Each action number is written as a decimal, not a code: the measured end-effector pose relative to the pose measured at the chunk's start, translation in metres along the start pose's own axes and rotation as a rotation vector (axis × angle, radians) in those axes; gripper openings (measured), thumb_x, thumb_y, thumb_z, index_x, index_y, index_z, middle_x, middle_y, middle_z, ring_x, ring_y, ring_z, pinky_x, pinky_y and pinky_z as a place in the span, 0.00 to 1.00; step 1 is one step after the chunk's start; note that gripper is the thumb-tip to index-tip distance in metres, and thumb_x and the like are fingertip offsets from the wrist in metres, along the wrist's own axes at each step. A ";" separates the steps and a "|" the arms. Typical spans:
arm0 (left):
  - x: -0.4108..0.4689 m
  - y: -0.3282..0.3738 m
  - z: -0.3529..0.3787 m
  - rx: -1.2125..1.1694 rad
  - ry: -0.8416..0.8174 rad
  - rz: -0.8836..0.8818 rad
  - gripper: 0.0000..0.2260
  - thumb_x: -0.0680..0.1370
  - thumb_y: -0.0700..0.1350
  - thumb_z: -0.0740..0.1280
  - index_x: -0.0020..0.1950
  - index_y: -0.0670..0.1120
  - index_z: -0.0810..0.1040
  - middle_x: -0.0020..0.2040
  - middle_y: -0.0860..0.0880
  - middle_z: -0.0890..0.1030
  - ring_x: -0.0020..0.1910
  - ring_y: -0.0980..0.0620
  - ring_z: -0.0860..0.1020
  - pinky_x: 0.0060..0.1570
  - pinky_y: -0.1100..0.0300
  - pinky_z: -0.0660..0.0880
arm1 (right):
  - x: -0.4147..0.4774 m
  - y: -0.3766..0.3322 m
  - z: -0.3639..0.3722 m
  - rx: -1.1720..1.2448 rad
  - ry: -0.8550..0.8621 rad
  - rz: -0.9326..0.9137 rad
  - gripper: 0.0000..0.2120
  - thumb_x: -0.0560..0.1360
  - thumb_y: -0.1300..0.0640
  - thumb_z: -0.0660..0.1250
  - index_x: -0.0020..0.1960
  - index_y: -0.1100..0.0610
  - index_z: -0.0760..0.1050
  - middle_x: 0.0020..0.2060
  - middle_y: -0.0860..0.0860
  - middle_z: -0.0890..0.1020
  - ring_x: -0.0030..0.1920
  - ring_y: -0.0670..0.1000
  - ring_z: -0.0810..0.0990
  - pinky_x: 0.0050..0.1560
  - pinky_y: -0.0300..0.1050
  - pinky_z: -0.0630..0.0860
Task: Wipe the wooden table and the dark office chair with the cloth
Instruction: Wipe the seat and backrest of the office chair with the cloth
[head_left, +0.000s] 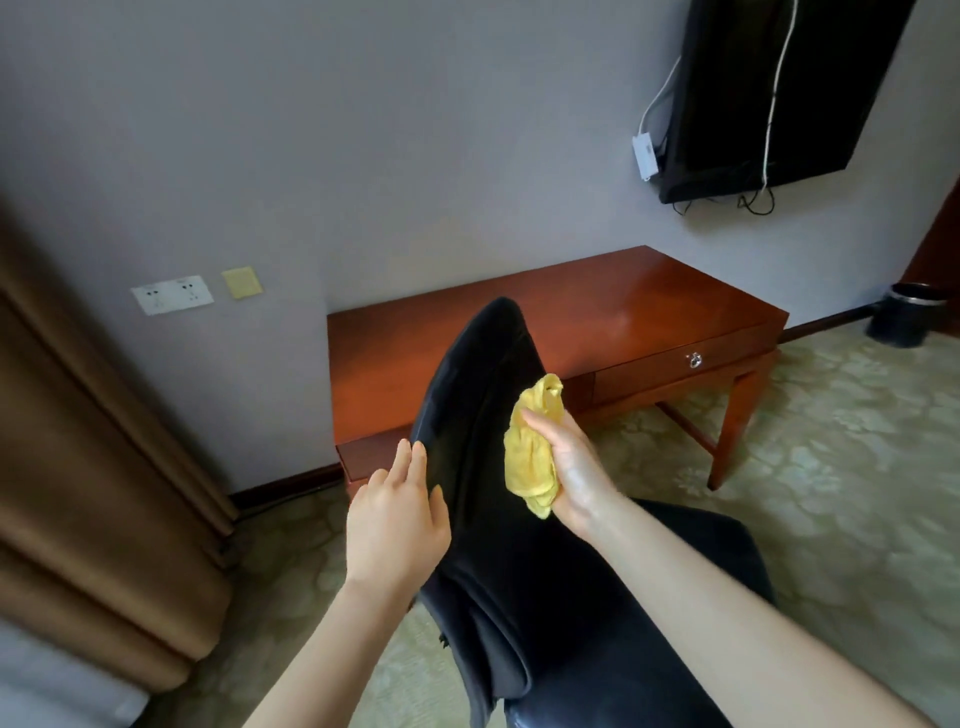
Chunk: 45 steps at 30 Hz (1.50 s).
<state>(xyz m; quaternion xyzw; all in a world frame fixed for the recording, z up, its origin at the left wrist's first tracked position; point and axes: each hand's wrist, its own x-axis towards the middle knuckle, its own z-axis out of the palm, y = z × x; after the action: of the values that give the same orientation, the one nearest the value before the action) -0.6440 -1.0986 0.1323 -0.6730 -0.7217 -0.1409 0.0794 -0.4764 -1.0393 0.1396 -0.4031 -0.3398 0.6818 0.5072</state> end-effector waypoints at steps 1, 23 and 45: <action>-0.008 0.001 -0.004 -0.043 0.003 -0.021 0.23 0.78 0.48 0.60 0.73 0.44 0.66 0.72 0.48 0.69 0.50 0.49 0.79 0.41 0.59 0.75 | -0.002 -0.002 0.003 -0.094 0.003 -0.022 0.21 0.74 0.54 0.69 0.66 0.49 0.72 0.61 0.52 0.77 0.61 0.52 0.76 0.67 0.54 0.69; -0.121 0.096 -0.069 0.053 0.030 0.106 0.19 0.69 0.54 0.58 0.32 0.43 0.81 0.20 0.50 0.67 0.20 0.48 0.69 0.30 0.73 0.52 | -0.057 -0.034 -0.035 -0.502 -0.244 -0.052 0.25 0.74 0.56 0.70 0.70 0.52 0.68 0.62 0.48 0.76 0.62 0.49 0.74 0.67 0.50 0.69; -0.190 0.228 -0.094 0.201 -0.068 0.451 0.12 0.70 0.52 0.66 0.30 0.46 0.75 0.22 0.50 0.68 0.23 0.49 0.61 0.31 0.64 0.64 | -0.115 -0.017 -0.106 -1.024 -0.475 -0.419 0.20 0.74 0.49 0.69 0.65 0.50 0.73 0.57 0.48 0.77 0.56 0.49 0.74 0.53 0.41 0.68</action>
<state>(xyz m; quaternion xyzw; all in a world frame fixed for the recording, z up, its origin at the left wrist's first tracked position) -0.4088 -1.2960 0.1856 -0.8102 -0.5659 -0.0244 0.1508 -0.3557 -1.1398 0.1306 -0.3574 -0.8011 0.3883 0.2823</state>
